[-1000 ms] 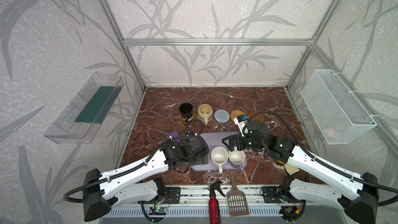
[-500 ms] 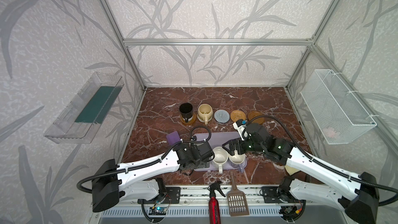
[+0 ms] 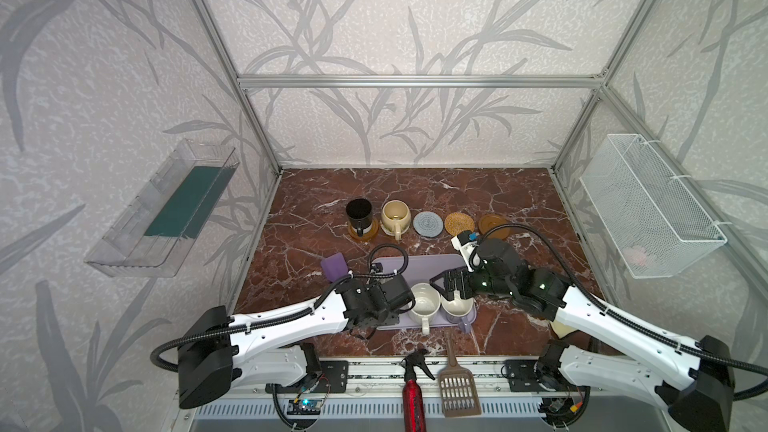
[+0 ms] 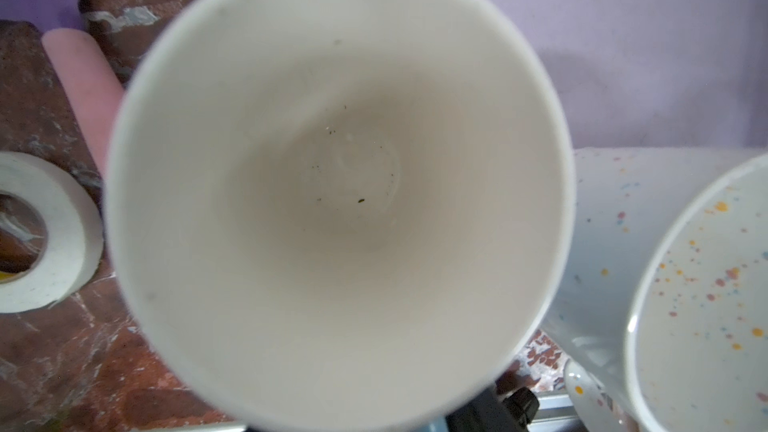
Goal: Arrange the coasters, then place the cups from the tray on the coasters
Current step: 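Grasp the light blue mug with the left gripper, then lift the light blue mug off the tray with left gripper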
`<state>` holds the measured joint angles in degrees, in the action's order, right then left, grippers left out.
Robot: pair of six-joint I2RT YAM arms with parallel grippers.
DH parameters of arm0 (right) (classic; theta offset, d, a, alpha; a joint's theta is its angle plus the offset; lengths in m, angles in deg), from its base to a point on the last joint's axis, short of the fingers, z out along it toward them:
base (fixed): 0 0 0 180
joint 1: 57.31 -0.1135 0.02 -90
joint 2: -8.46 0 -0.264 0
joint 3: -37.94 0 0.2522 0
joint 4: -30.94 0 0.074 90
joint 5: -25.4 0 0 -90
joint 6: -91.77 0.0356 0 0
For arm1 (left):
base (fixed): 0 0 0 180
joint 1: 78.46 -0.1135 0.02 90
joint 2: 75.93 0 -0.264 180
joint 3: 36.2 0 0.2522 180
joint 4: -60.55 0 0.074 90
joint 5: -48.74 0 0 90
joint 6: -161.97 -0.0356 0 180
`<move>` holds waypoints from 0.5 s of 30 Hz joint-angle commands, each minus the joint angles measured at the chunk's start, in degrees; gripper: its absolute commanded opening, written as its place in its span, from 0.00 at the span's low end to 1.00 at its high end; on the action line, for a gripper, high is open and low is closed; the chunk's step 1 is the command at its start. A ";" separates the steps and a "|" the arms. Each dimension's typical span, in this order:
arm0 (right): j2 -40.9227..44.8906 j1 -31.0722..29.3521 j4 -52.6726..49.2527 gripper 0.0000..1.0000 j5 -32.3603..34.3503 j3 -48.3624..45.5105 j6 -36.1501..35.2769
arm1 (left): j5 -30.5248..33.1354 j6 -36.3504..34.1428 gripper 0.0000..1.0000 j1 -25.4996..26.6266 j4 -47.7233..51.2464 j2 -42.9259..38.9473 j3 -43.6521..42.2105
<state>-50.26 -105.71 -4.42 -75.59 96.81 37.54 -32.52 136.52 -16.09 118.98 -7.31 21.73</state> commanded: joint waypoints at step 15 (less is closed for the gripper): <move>0.56 -0.11 2.11 0.99 0.08 -2.12 2.26 | 4.27 -1.86 0.27 0.20 -1.53 2.07 -2.15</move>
<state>-50.26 -105.71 -3.57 -75.61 95.23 39.05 -30.82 135.32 -16.05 117.56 -5.65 20.07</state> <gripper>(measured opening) 0.992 0.274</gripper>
